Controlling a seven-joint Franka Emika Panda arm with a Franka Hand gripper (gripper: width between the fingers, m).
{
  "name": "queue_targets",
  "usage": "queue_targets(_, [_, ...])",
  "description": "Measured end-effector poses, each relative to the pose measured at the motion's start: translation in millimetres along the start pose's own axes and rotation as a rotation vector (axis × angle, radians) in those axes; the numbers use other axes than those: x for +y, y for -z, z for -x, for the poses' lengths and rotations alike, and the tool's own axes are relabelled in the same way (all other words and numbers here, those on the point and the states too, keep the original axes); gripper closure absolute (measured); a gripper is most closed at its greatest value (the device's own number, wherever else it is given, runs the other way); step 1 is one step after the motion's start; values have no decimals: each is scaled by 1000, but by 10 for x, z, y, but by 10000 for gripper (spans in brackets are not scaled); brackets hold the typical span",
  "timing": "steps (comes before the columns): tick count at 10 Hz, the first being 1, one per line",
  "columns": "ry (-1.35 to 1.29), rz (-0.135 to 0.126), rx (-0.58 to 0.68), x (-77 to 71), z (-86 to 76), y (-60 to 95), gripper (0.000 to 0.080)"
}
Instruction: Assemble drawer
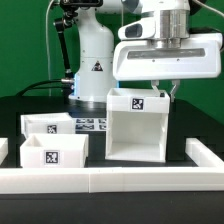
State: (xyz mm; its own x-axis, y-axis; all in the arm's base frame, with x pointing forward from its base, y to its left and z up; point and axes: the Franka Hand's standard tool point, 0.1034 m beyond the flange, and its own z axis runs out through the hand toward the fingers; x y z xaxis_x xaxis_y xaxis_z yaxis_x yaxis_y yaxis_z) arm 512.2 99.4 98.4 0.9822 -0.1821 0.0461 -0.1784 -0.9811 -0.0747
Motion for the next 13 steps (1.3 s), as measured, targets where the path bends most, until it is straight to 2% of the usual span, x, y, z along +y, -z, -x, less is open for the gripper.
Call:
queue_targets(4, [-23,-21,34,-69,-340,-19,762])
queue_targets(6, [-23,-30,63,-87,-443,-18,761])
queue_targets(10, [-30,-33,69,-103,-450,-6,761])
queue_targets(13, [-297,-56,63,-137,-432,-9,760])
